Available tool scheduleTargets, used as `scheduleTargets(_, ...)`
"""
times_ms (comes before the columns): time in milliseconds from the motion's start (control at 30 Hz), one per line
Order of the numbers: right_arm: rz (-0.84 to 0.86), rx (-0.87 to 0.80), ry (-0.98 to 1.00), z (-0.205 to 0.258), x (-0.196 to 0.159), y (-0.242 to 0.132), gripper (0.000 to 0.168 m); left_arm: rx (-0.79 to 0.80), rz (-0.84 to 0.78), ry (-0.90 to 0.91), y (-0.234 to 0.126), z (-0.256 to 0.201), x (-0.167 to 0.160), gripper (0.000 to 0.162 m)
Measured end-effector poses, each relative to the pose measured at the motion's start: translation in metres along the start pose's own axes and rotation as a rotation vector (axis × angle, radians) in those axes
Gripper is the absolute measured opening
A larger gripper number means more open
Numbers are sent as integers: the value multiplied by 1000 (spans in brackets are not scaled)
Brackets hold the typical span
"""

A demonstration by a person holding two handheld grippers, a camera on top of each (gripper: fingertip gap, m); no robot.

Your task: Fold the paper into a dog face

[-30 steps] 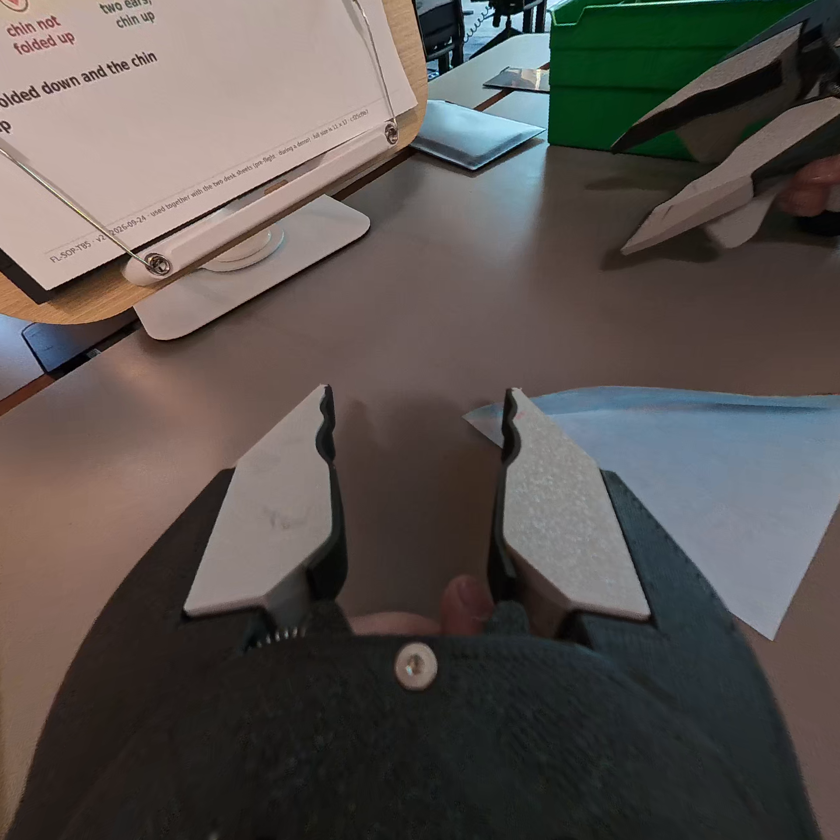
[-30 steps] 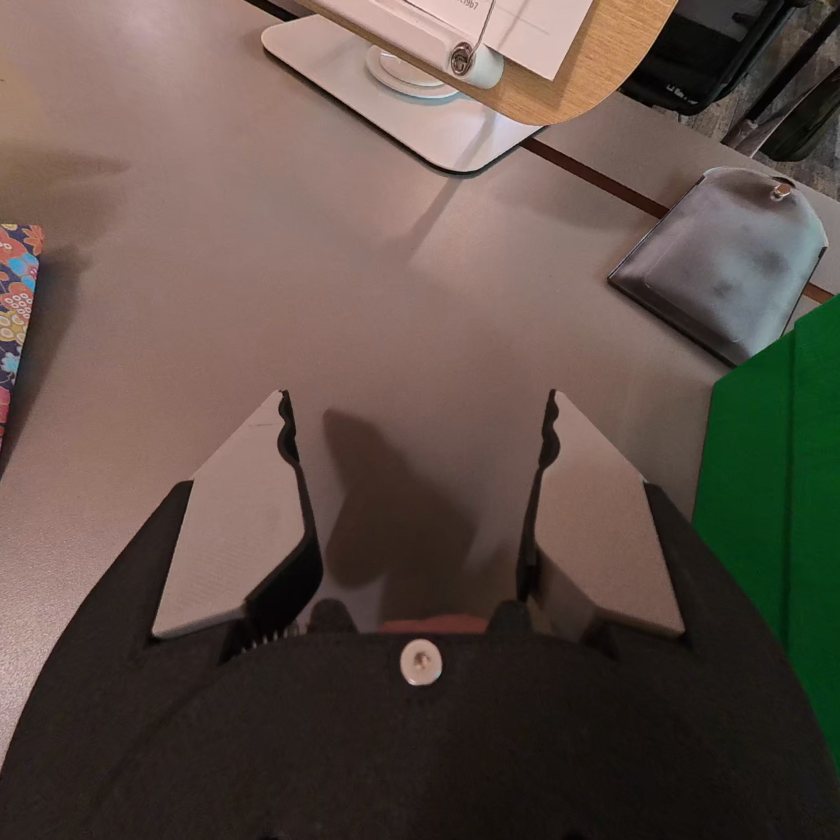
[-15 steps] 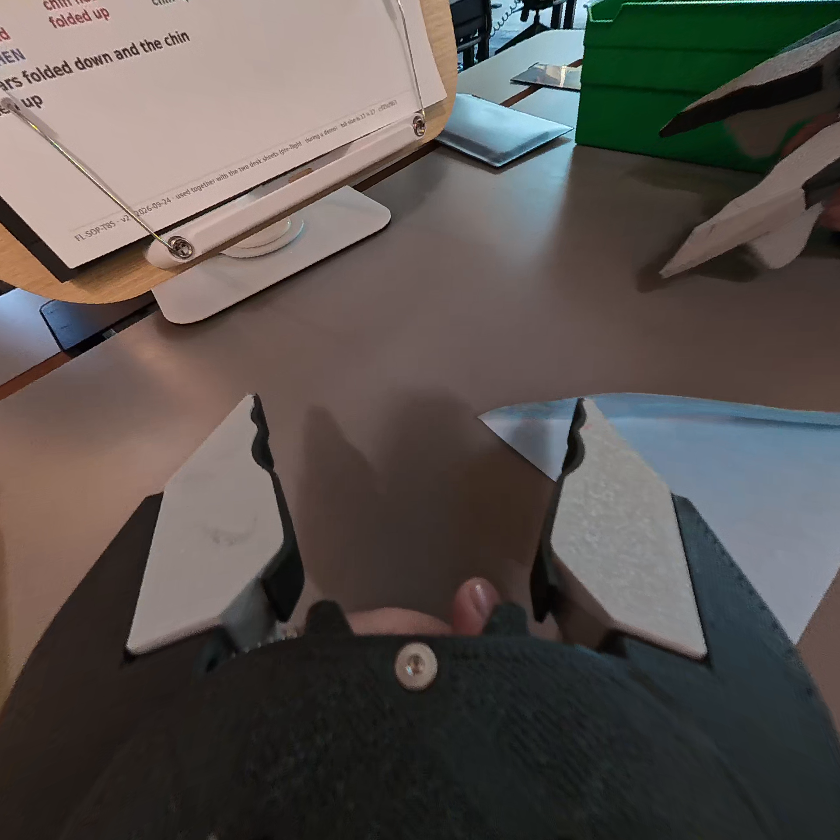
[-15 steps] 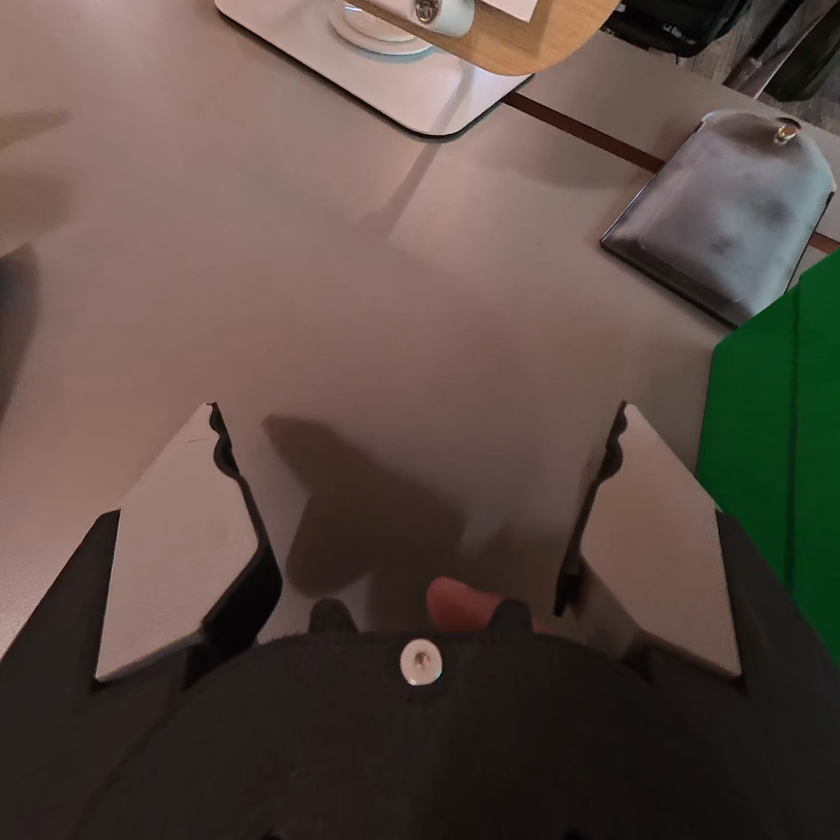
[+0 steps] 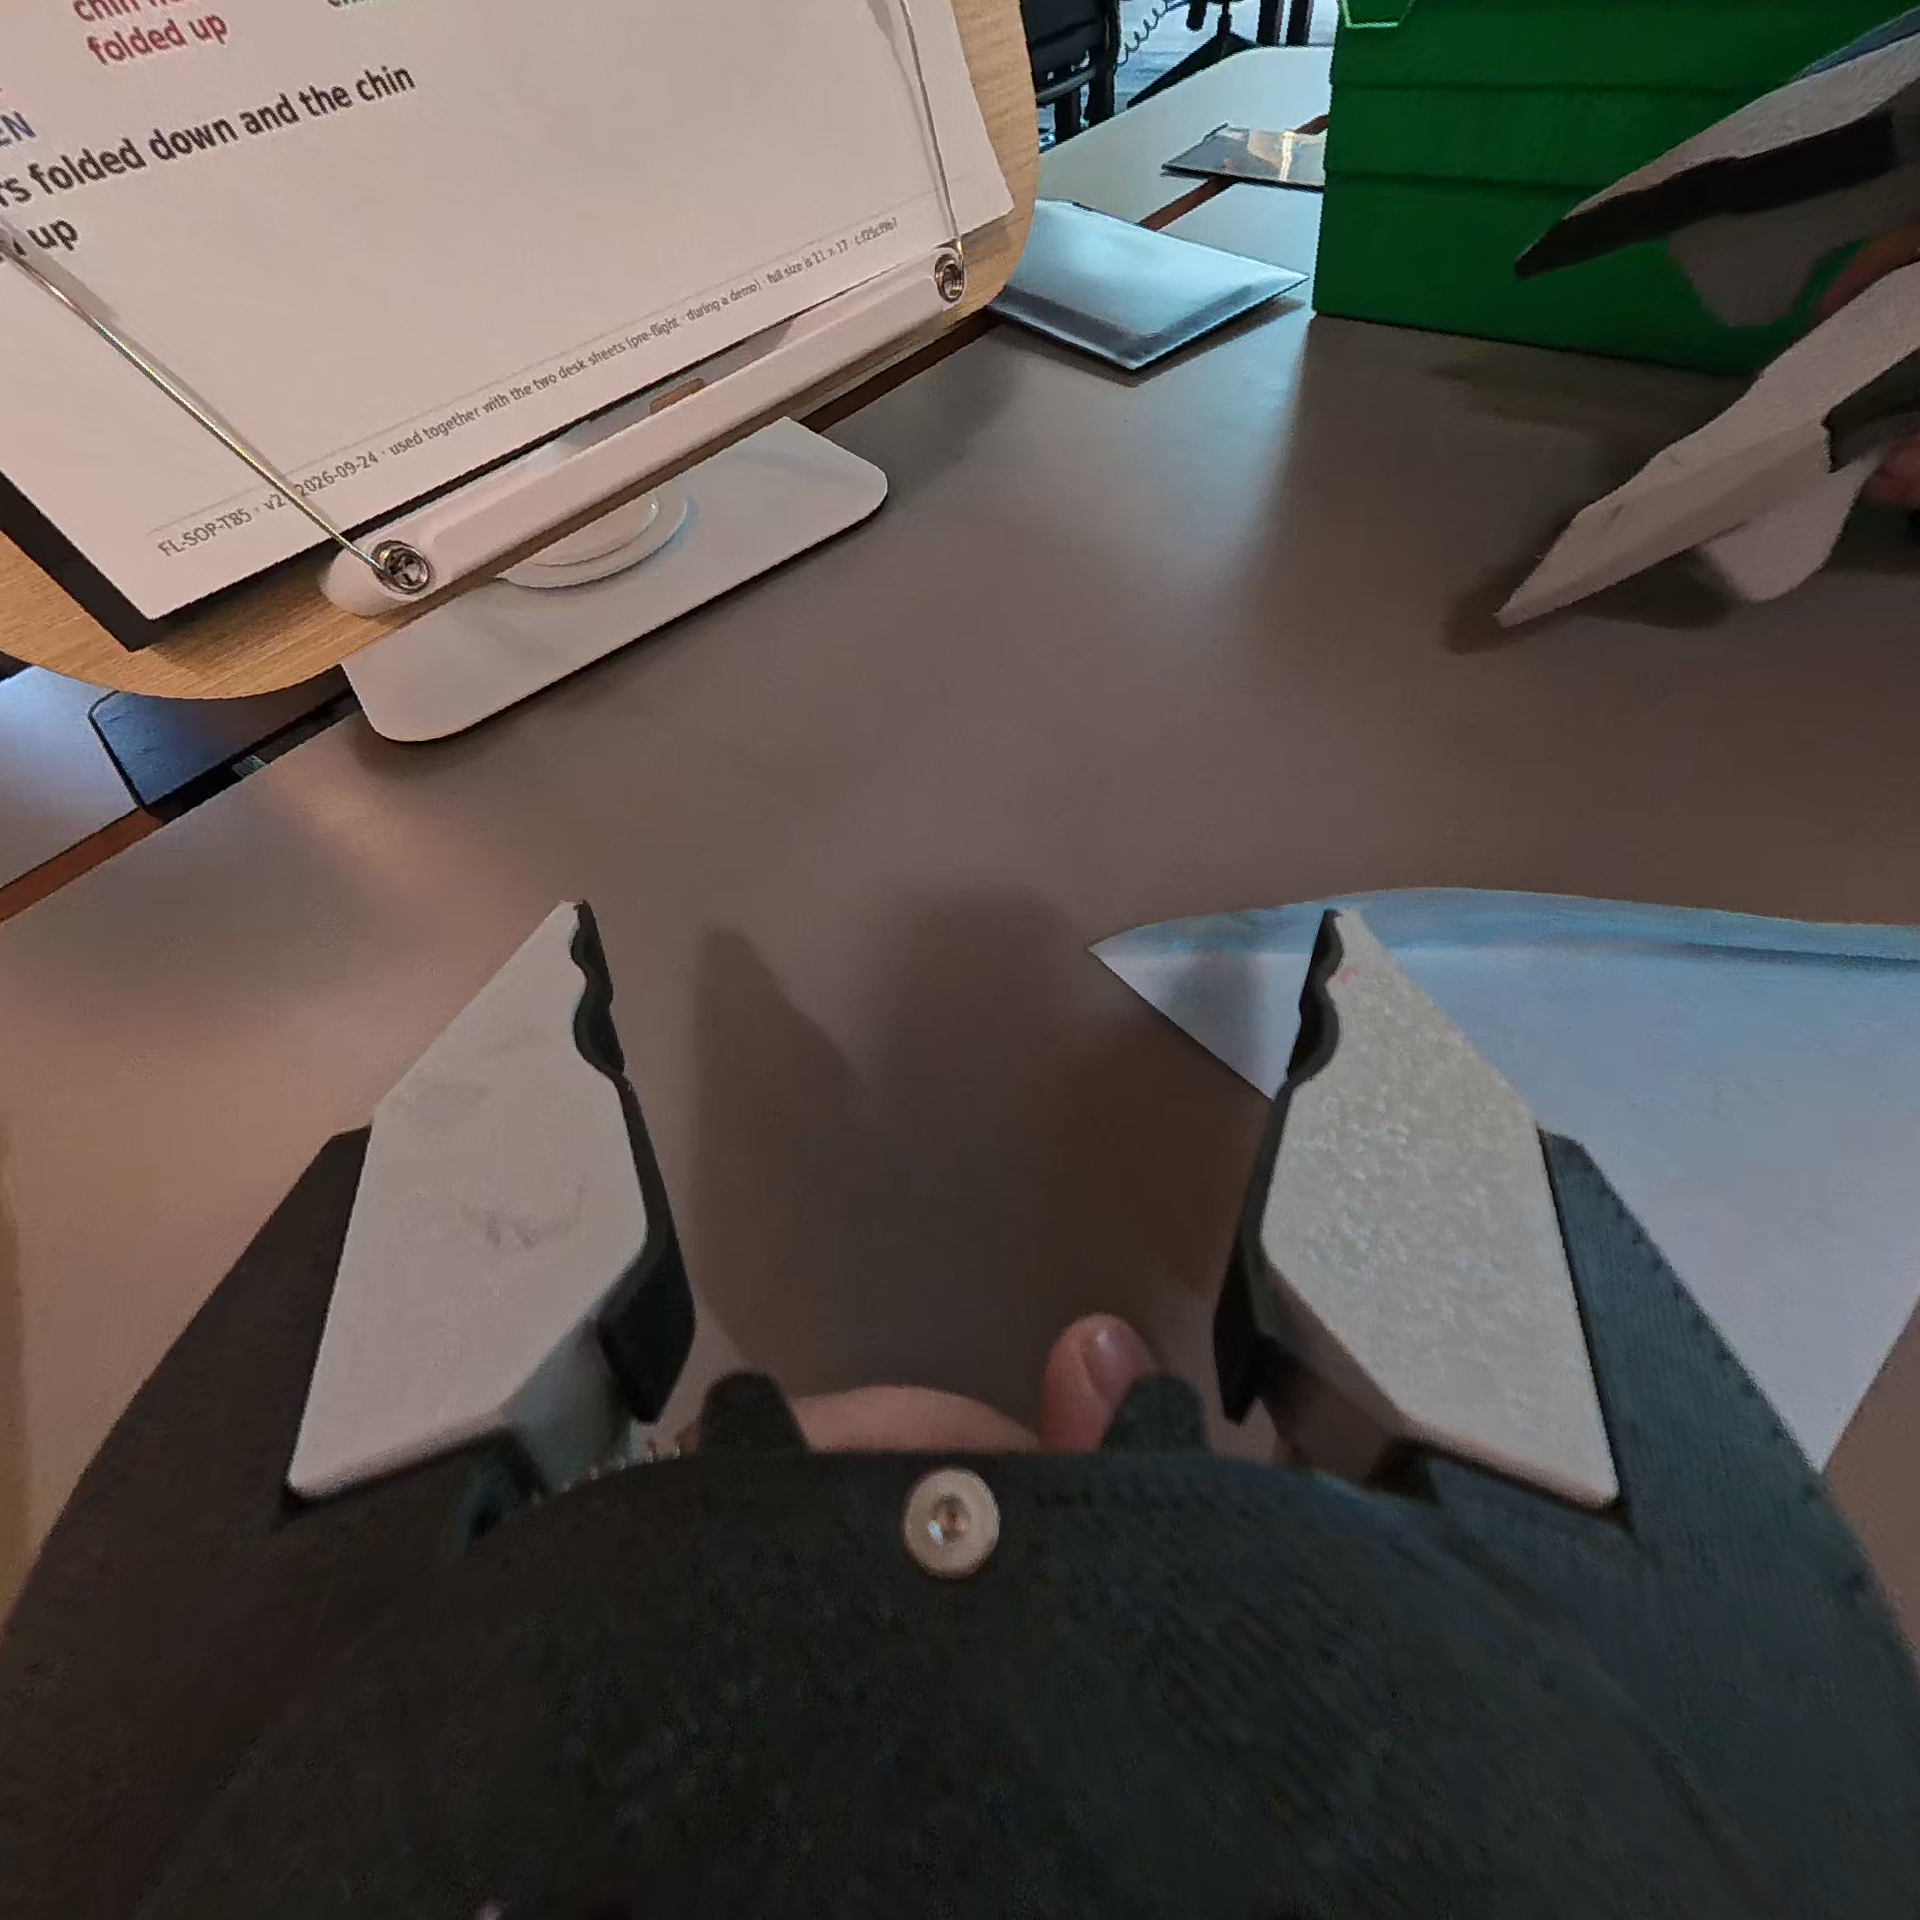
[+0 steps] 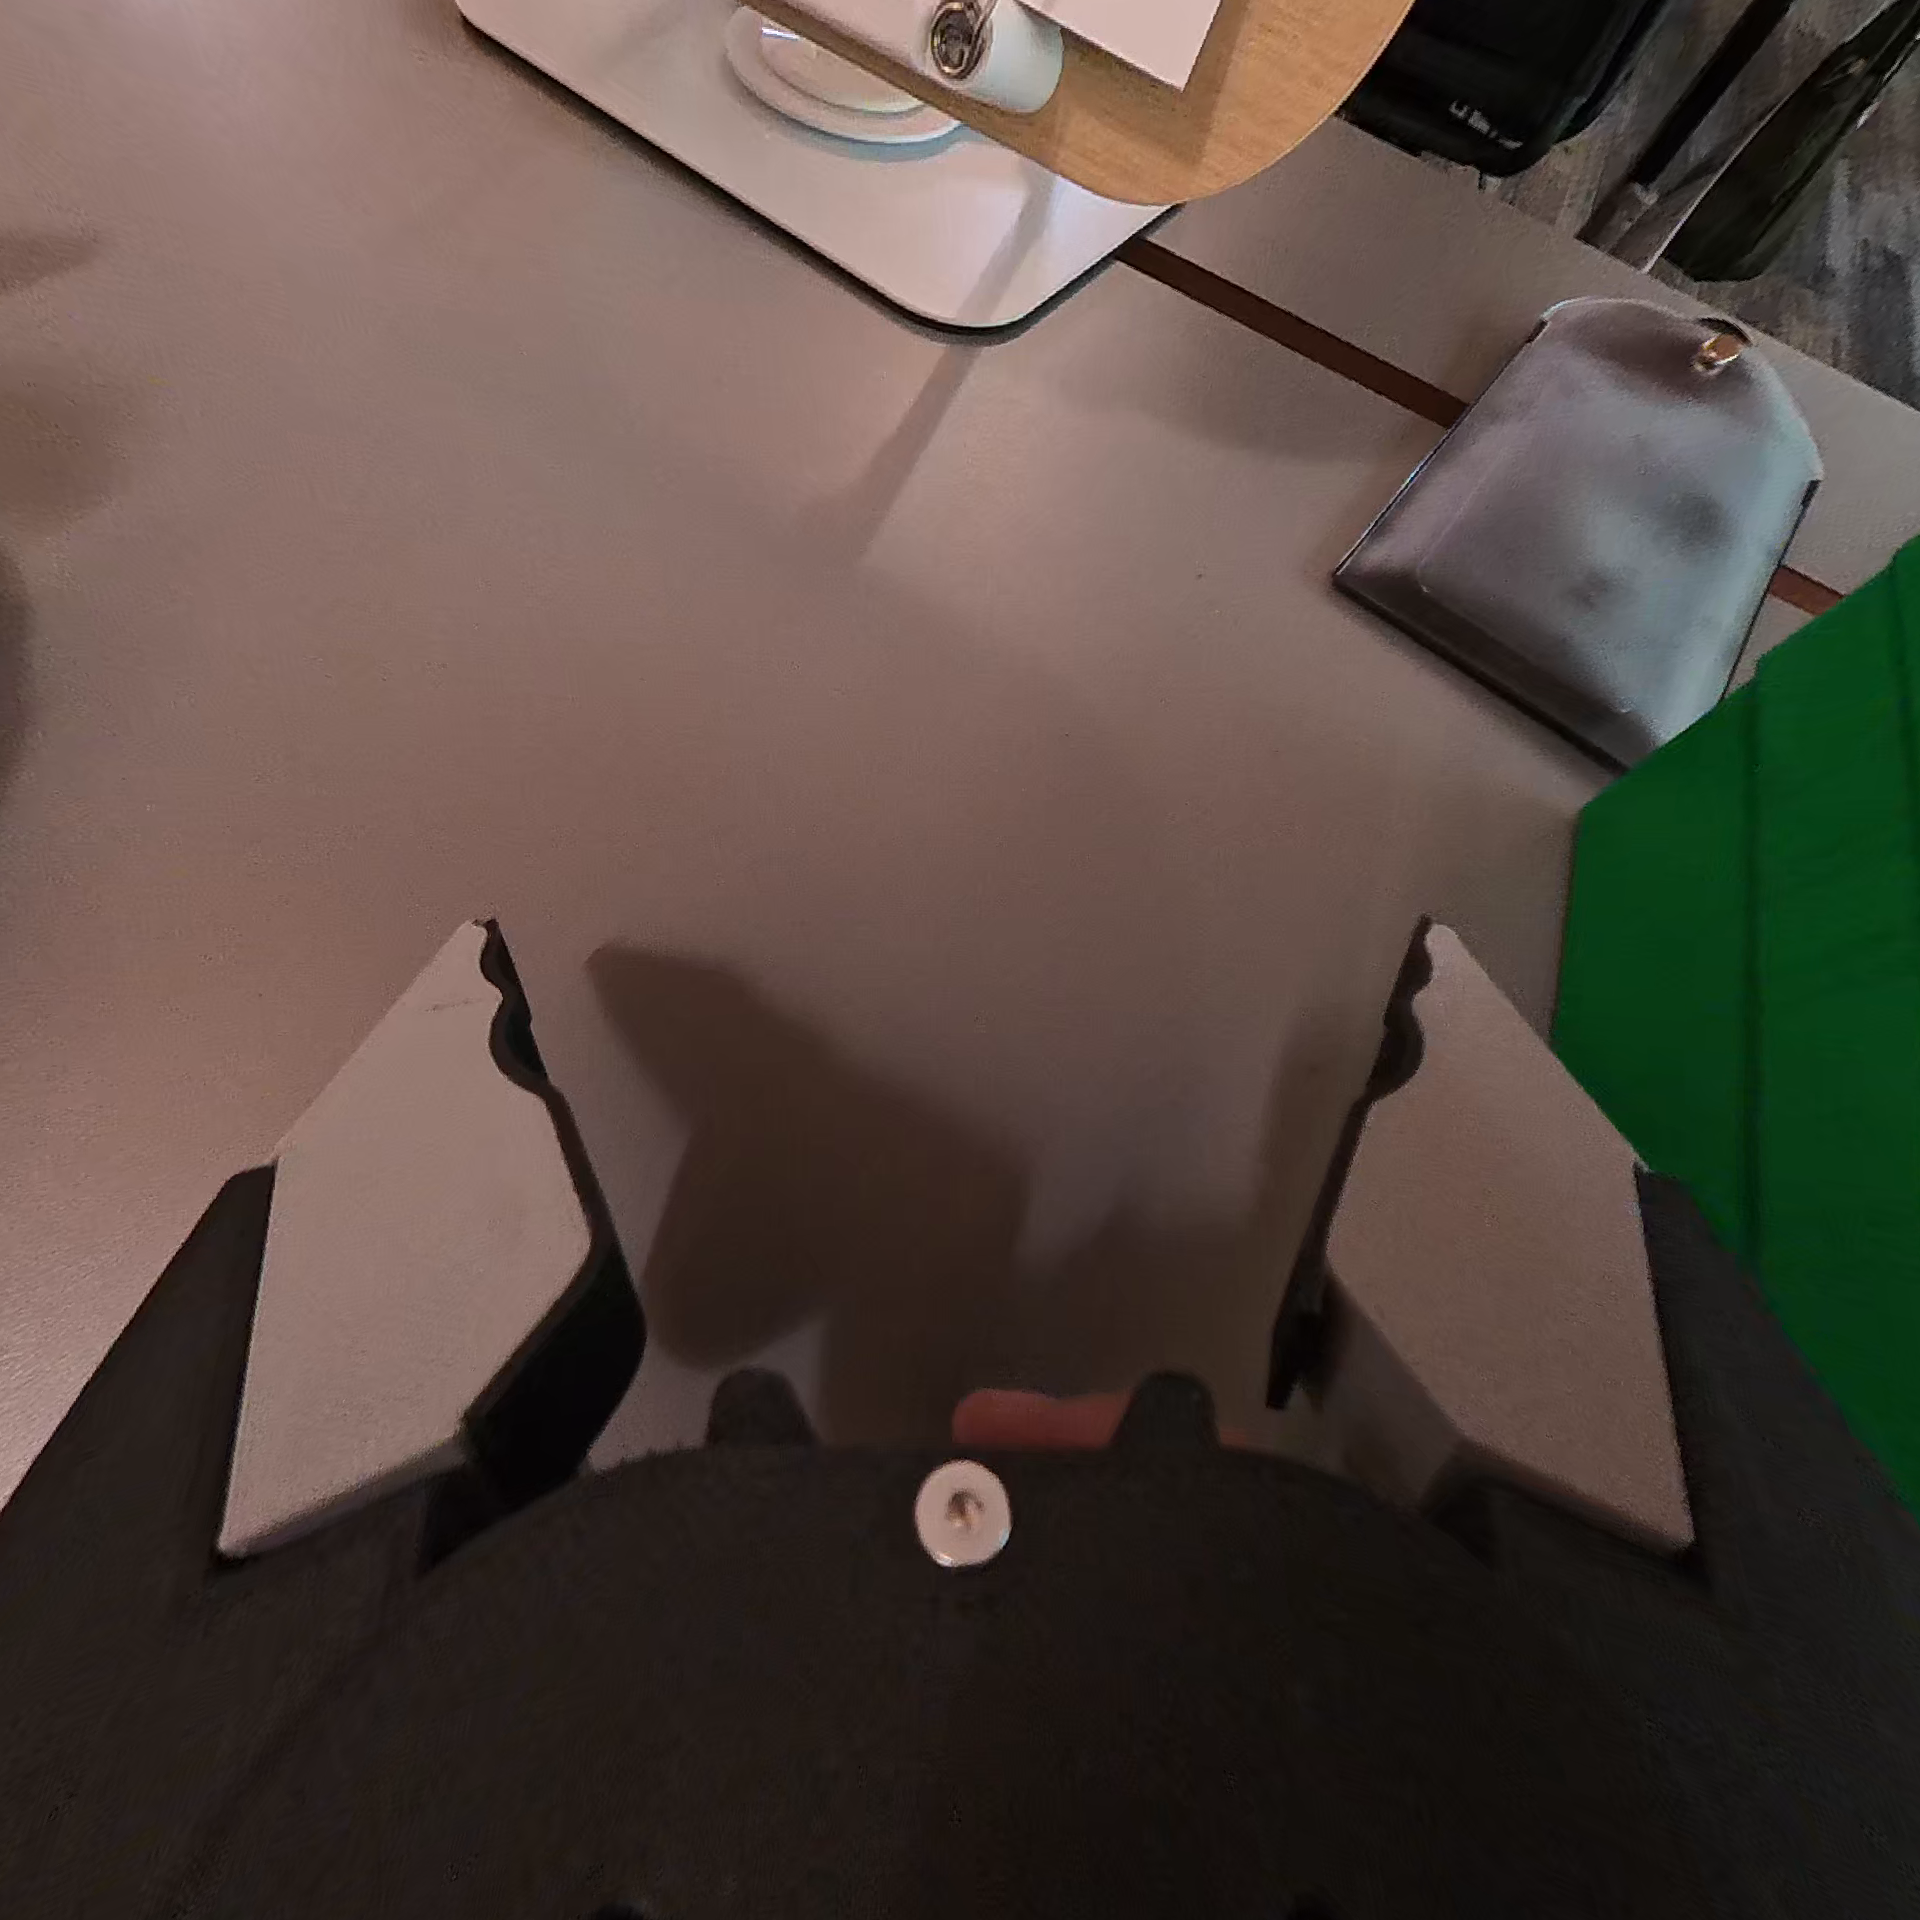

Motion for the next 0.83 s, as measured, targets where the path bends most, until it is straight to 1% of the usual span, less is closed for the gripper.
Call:
scheduleTargets(233,3,5,-4,0,0,0,155,7,23,26,2,-2,-1,122)
scheduleTargets(833,4,9,-25,3,-1,0,148,7,30,50,3,-4,-2,115)
Point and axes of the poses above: each gripper's, where its closed fingertips meet, y out along the fingers, x out of its top, z = x × y across the jaws, the point moved 4 cm from there along -y, back along the fingers, and after that the axes turned 6 degrees about y, right-handed, at the moved point
